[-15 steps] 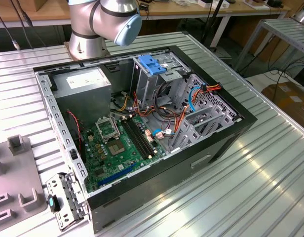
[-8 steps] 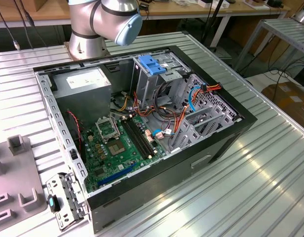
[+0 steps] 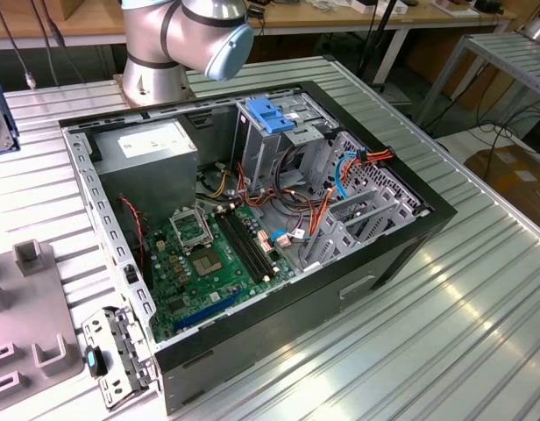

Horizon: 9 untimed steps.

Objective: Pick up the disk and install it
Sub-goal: 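Pick up the disk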

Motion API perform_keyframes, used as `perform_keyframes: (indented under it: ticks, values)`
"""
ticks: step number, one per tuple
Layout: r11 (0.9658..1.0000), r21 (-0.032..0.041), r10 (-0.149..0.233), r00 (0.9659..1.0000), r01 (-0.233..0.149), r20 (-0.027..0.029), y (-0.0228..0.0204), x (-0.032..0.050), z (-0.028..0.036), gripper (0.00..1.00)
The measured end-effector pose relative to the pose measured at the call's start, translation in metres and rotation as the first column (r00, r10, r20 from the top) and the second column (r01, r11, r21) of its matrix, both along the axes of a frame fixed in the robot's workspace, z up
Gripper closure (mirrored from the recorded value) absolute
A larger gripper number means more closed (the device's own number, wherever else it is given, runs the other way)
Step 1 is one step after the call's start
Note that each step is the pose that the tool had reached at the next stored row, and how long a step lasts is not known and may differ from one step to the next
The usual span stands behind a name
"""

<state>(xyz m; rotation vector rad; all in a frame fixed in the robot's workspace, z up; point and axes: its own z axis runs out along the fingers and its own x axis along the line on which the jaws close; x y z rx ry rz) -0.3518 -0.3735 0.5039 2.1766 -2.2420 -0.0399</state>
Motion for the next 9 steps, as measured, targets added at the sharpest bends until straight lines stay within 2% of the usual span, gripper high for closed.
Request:
perform_keyframes:
  ticks: [9]
  values:
    - [1.0000,0.0000,0.000,1.0000,0.000,0.0000,0.0000,0.0170,0.0000,0.63]
